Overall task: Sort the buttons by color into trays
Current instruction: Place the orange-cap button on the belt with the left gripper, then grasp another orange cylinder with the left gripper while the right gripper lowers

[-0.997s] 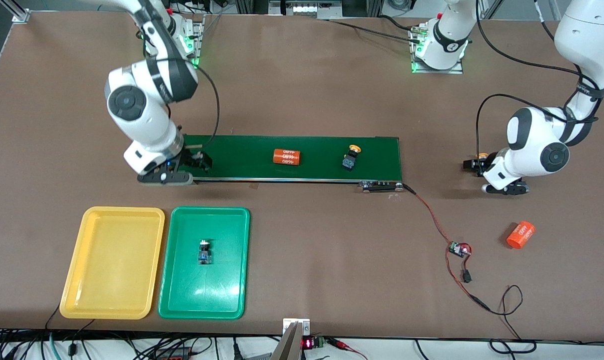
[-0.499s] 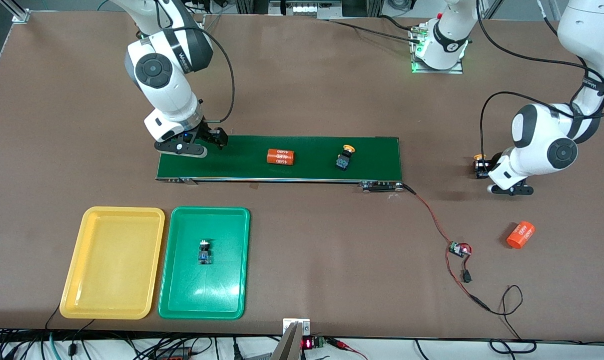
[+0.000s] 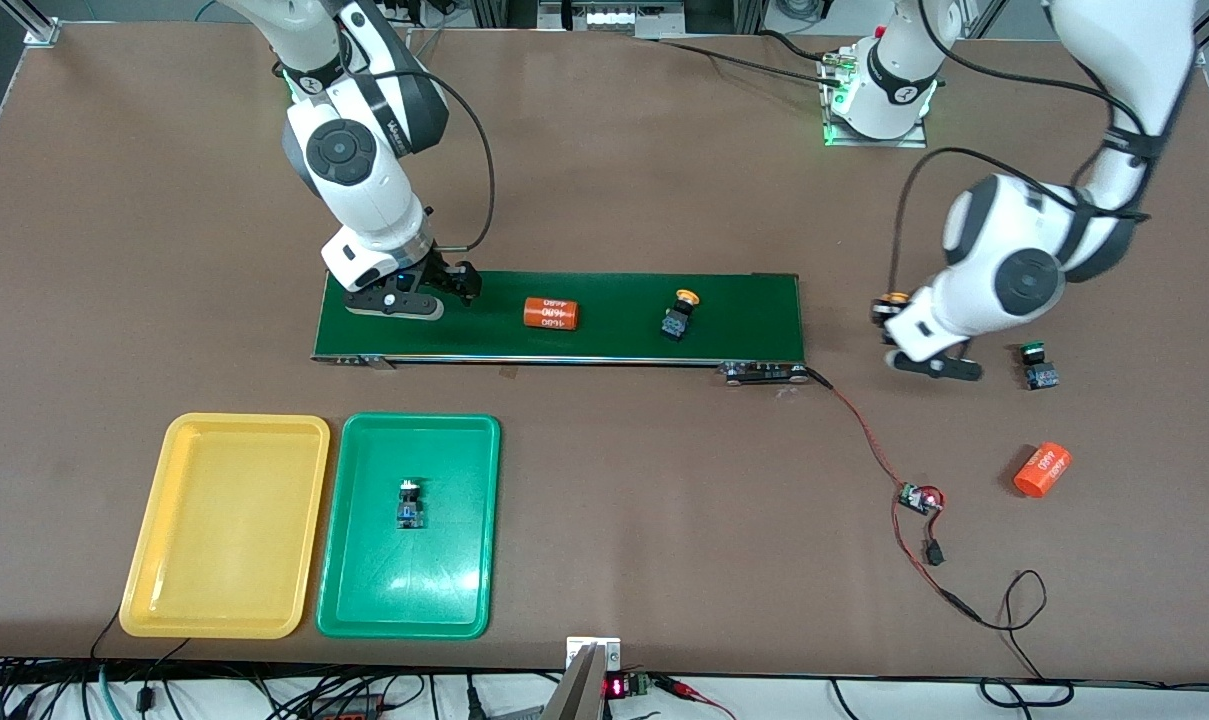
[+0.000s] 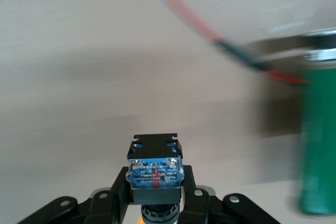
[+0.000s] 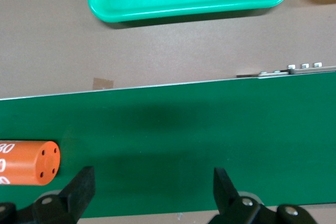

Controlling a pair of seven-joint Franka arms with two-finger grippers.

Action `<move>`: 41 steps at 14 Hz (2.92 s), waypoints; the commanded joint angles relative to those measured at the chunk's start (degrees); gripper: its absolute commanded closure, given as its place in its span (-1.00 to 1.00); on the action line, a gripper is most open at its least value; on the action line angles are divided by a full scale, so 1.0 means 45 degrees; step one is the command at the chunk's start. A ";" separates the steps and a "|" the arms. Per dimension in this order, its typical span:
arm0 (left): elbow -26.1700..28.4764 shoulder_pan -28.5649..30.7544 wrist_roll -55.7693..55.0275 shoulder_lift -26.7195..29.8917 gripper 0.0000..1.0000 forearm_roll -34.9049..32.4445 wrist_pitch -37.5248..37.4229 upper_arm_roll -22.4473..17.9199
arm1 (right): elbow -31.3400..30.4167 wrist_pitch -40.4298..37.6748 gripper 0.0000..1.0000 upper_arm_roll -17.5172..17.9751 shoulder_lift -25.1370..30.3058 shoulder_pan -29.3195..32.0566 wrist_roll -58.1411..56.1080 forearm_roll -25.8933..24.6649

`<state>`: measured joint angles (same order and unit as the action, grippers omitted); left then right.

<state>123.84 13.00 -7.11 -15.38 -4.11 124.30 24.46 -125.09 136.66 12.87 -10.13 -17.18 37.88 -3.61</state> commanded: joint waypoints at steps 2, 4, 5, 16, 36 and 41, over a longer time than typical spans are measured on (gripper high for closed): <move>-0.0759 -0.1791 -0.1346 0.0060 1.00 0.1594 -0.0260 -0.0104 | 0.0181 -0.0037 -1.00 0.0010 -0.0015 -0.0049 -0.0310 0.0078; -0.1248 -0.2573 -0.2089 -0.0447 1.00 0.1832 -0.0163 -0.0123 | 0.0161 -0.0153 -1.00 0.0010 0.0101 -0.0049 -0.0604 0.0059; -0.1462 -0.2809 -0.2285 -0.0720 1.00 0.1852 -0.0085 -0.0123 | 0.0142 -0.0251 -1.00 0.0010 0.0141 -0.0049 -0.0624 0.0059; -0.1932 -0.3437 -0.2208 -0.1176 -1.00 0.2067 0.1617 -0.0240 | 0.0200 -0.0873 -1.00 -0.0029 0.0571 0.0068 -0.0684 -0.0039; -0.6072 0.2696 1.0243 -0.4215 -1.00 -0.0765 0.0834 -0.1647 | 0.0473 -0.0916 -1.00 0.0030 0.0123 -0.0165 0.0079 0.0059; -0.6289 0.3085 1.4408 -0.5116 -1.00 -0.1605 0.2591 -0.1725 | 0.1390 -0.0955 -1.00 0.0011 -0.0873 -0.1198 0.0253 0.0137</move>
<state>97.70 25.34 51.70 -36.40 -9.11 134.86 16.33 -122.13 133.20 12.85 -11.21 -20.13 37.47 -3.60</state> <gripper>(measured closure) 0.000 0.000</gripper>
